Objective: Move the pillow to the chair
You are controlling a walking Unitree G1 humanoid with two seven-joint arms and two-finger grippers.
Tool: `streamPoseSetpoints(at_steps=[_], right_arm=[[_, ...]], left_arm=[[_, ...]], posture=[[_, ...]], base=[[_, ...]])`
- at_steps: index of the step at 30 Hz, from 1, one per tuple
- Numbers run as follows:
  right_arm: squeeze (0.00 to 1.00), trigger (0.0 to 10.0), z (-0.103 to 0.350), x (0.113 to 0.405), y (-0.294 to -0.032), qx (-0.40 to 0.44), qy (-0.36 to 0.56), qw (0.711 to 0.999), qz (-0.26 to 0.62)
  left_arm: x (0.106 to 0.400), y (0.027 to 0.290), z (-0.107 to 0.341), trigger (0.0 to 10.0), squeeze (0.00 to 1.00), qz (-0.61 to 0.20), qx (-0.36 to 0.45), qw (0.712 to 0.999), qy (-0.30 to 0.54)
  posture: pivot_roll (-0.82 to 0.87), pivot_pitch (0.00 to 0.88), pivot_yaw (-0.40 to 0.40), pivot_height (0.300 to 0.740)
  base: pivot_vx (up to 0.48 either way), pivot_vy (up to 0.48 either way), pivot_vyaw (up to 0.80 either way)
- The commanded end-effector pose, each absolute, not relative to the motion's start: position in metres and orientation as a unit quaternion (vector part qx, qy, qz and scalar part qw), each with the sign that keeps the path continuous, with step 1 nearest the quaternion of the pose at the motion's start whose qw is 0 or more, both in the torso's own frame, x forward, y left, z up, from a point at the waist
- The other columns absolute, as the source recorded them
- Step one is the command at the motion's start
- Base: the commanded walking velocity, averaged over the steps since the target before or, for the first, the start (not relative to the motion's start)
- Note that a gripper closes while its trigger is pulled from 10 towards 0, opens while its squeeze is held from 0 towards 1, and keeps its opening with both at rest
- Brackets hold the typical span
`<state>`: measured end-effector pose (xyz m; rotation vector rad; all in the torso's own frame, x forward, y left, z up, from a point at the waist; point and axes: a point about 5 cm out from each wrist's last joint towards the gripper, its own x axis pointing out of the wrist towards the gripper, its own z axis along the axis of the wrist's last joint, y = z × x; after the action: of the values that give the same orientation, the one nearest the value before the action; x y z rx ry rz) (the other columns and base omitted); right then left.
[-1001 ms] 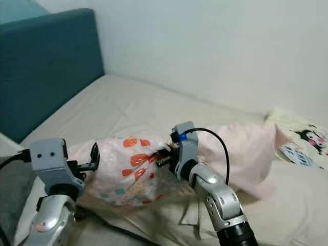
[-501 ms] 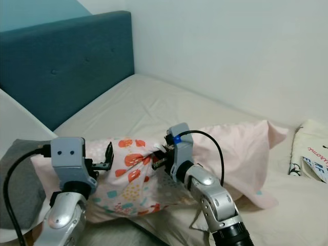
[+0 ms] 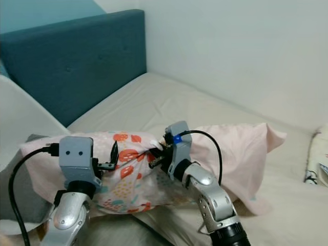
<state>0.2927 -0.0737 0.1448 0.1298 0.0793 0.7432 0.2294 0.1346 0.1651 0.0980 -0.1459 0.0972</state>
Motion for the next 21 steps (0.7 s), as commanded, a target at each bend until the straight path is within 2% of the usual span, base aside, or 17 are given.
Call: streamPoseSetpoints(at_steps=[1, 4, 21], right_arm=[[0.0, 10.0, 0.1654, 0.2939, -0.0734, 0.073, -0.017, 0.926, 0.369], [0.0, 10.0, 0.1655, 0.2942, -0.0733, 0.073, -0.017, 0.926, 0.369], [0.0, 10.0, 0.1672, 0.2961, -0.0722, 0.075, -0.025, 0.923, 0.377]], left_arm=[[0.2298, 0.1324, 0.1648, 10.0, 0.0, 0.043, 0.057, 0.995, -0.074], [0.23, 0.1323, 0.1651, 10.0, 0.0, 0.043, 0.058, 0.995, -0.075], [0.2324, 0.1318, 0.1677, 10.0, 0.0, 0.048, 0.077, 0.993, -0.08]], posture=[[0.12, 0.0, -0.121, 0.74], [0.12, 0.0, -0.121, 0.74], [0.11, 0.0, -0.123, 0.74]], base=[[-0.48, 0.0, 0.5], [-0.48, 0.0, 0.5], [0.0, 0.0, 0.5]])
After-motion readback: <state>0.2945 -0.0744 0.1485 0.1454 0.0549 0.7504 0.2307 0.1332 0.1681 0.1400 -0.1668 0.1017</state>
